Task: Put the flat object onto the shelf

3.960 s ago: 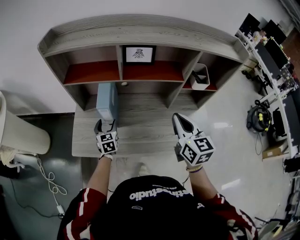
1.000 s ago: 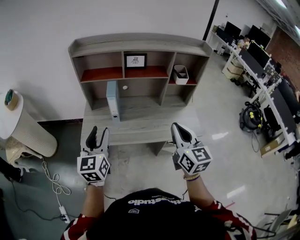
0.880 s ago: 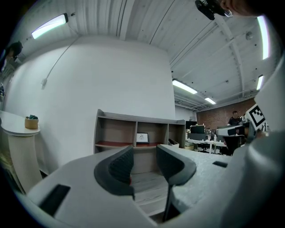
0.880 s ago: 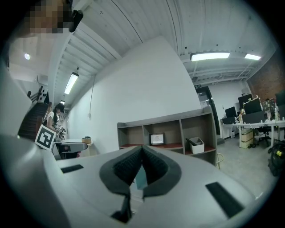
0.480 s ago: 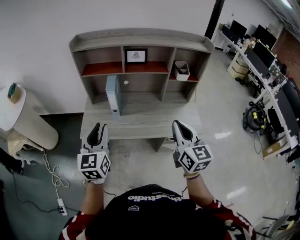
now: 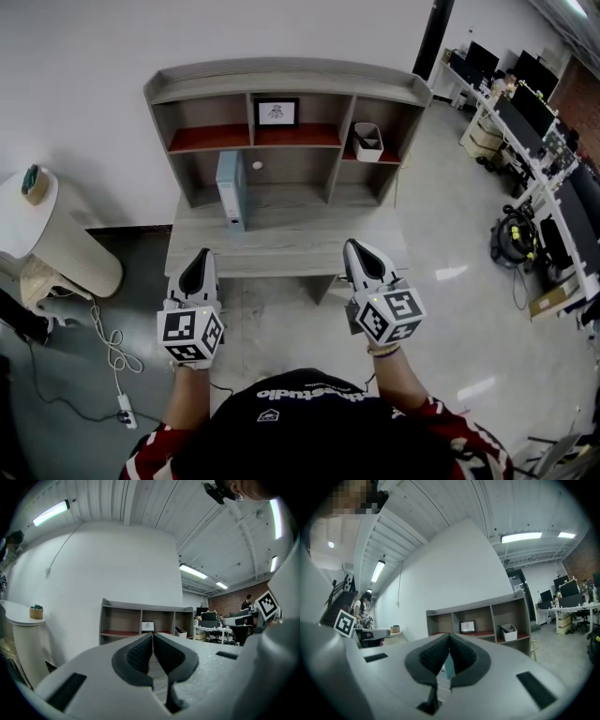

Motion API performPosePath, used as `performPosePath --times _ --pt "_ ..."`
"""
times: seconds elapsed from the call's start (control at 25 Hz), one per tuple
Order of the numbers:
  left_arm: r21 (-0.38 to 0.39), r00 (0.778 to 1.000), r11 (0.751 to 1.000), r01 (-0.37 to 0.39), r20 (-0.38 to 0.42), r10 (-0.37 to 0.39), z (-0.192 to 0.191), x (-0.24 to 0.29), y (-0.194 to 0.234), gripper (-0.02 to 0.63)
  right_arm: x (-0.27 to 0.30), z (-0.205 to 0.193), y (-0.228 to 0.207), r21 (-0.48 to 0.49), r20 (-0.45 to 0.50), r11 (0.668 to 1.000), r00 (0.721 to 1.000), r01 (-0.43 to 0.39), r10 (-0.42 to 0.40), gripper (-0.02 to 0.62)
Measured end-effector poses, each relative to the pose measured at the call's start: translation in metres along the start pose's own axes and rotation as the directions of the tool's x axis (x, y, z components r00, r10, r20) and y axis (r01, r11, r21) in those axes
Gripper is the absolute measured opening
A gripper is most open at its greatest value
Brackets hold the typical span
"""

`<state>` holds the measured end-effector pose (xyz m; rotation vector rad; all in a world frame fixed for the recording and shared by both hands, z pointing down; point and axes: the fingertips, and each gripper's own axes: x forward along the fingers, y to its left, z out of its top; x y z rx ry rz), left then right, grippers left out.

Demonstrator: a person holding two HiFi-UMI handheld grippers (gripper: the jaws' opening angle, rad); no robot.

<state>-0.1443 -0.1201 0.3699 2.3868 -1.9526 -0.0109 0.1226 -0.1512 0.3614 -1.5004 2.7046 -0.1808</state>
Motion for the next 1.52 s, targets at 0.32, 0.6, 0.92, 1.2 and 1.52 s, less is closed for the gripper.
performPosePath --times 0.32,0.6,0.92,1.2,1.52 --pt "0.000 1.000 1.000 -0.003 0.011 0.003 0.0002 -0.0025 0.0024 0.006 -0.0038 -0.0008 -0.0018 -0.011 0.003 1.000 1.000 0.021 -0.021 0.003" --pt "-0.007 1.000 1.000 0.004 0.010 -0.004 -0.0018 -0.0013 0.0021 0.006 -0.0037 -0.0036 0.0004 -0.037 -0.018 0.998 0.999 0.040 -0.041 0.003" --pt "-0.008 1.000 1.000 0.012 0.008 -0.012 -0.0035 0.0007 0.0033 0.006 -0.0042 -0.0057 -0.0001 -0.022 -0.022 0.999 0.999 0.046 -0.047 0.003" --pt "-0.010 1.000 1.000 0.020 0.009 -0.020 -0.0046 0.0033 0.0040 0.006 -0.0028 -0.0072 0.0007 -0.018 -0.023 0.999 0.999 0.048 -0.048 0.003" --pt "-0.005 1.000 1.000 0.016 0.010 -0.016 -0.0039 0.0061 0.0080 0.006 0.0003 -0.0055 -0.0013 -0.019 -0.022 0.998 0.998 0.057 -0.058 0.003"
